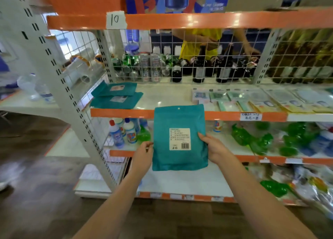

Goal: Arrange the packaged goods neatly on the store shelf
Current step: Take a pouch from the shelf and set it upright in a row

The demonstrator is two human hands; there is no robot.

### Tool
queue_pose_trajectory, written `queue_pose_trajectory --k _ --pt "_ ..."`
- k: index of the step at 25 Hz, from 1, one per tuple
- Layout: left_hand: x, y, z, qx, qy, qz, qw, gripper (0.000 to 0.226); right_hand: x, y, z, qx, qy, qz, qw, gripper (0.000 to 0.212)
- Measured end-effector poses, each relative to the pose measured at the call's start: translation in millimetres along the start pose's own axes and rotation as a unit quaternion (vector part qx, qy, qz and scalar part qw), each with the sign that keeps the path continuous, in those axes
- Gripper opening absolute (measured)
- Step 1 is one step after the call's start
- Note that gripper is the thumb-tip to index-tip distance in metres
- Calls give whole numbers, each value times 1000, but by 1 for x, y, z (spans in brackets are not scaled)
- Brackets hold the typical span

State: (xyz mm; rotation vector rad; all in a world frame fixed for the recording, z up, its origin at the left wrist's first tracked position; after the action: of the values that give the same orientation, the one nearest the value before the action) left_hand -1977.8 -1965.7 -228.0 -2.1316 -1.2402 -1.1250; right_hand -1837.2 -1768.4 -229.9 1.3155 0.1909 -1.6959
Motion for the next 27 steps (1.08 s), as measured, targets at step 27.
queue_pose_trajectory --k 27 --pt "-118 131 -8 -224 406 -244 852 25 153 125 26 151 -16 23 988 16"
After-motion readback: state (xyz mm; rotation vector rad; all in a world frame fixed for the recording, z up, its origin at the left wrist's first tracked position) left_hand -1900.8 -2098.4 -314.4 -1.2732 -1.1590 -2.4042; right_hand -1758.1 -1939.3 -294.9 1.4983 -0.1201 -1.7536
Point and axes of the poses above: each hand's wrist, its own y-axis away from the middle knuckle, its own z-axis out of the palm, x = y × z, the point moved 5 cm from there along -y, towards the middle knuckle
